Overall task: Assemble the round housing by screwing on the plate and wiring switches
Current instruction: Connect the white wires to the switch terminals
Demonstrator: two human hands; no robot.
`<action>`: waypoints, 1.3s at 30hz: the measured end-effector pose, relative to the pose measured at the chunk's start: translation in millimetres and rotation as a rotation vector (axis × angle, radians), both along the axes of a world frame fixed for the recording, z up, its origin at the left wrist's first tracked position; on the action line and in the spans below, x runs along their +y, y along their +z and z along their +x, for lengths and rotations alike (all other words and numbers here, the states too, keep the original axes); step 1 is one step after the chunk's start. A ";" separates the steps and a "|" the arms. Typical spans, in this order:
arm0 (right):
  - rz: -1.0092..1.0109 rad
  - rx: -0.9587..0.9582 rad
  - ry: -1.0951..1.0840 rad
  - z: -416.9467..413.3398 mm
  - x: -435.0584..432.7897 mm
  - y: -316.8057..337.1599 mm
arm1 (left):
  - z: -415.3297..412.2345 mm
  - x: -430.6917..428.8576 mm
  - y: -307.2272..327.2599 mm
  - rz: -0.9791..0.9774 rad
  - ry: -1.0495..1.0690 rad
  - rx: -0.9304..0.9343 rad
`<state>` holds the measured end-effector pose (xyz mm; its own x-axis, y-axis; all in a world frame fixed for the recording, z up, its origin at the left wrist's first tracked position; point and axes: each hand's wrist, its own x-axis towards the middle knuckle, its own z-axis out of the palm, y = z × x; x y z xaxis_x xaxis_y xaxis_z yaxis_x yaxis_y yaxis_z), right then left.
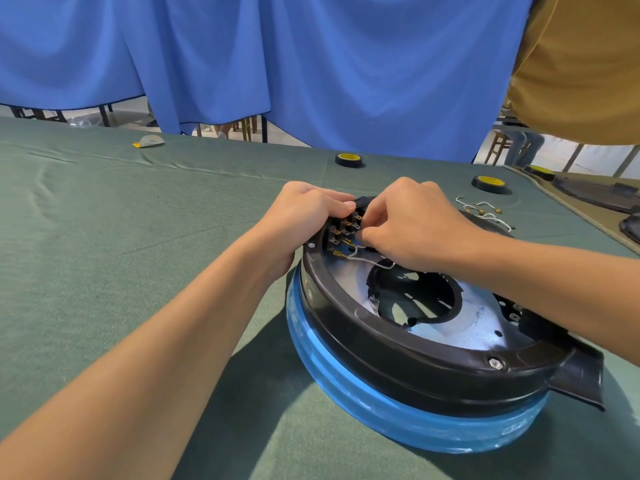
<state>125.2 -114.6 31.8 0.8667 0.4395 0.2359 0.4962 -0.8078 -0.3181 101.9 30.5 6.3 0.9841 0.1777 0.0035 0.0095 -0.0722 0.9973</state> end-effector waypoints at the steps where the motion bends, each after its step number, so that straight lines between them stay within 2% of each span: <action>1: 0.000 -0.034 0.016 -1.3 -1.9 0.8 | 0.1 0.1 -0.3 0.000 -0.006 -0.001; 3: 0.020 -0.078 0.054 -5.2 -4.5 2.6 | 0.5 0.4 -0.8 0.006 -0.016 -0.004; 7: 0.054 -0.002 0.099 -13.6 -1.2 0.7 | 1.0 1.5 -0.9 0.008 -0.018 -0.010; 15: 0.110 0.075 0.030 -12.3 4.9 -4.2 | 0.2 1.5 -0.3 0.002 -0.018 -0.006; 29: -0.020 0.089 0.040 -11.1 5.9 5.2 | -0.2 1.5 0.1 0.003 -0.016 -0.003; 39: -0.067 0.188 0.060 -5.3 6.4 14.2 | 1.6 1.6 -0.6 0.012 -0.004 0.007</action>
